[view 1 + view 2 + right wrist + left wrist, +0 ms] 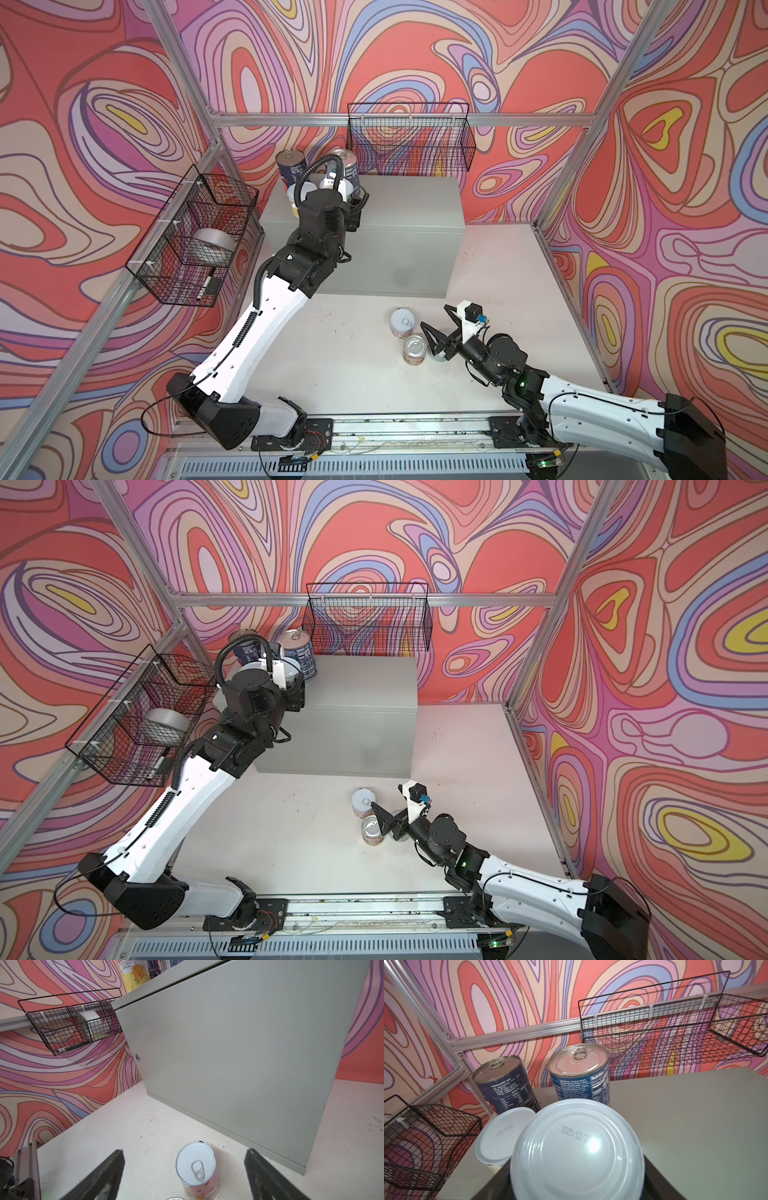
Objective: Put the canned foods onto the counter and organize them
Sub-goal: 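Carry the light blue can with the left gripper over the grey cabinet top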
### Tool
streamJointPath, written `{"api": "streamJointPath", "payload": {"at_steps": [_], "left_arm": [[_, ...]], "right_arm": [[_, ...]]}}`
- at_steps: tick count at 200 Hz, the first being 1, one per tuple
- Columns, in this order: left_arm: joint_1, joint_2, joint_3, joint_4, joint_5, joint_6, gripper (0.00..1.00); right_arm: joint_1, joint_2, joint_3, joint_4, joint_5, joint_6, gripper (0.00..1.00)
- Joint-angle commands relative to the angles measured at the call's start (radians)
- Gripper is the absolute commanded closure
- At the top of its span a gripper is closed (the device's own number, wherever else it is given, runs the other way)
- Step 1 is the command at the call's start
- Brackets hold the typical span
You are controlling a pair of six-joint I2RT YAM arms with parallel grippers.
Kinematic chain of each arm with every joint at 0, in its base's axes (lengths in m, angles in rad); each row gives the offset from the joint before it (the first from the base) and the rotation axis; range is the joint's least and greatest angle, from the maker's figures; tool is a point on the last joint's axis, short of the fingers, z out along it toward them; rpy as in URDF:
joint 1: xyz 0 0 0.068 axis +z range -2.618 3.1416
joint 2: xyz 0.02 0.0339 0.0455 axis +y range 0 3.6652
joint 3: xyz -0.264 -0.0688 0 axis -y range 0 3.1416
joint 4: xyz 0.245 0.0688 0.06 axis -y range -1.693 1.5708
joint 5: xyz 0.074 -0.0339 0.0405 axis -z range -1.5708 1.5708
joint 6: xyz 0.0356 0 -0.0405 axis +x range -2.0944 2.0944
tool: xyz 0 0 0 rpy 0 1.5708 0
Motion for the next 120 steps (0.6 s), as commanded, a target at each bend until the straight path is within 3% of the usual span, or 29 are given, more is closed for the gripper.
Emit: {"api": "streamJointPath", "payload": {"at_steps": [1, 120], "left_arm": [[0.008, -0.034, 0.025, 0.037, 0.02, -0.031, 0.66], [0.126, 0.034, 0.041, -0.024, 0.143, -0.084, 0.64]], "right_arm": [[0.0, 0.004, 0.031, -0.02, -0.016, -0.004, 0.07], [0.0, -0.035, 0.037, -0.075, -0.025, 0.002, 0.07]]}}
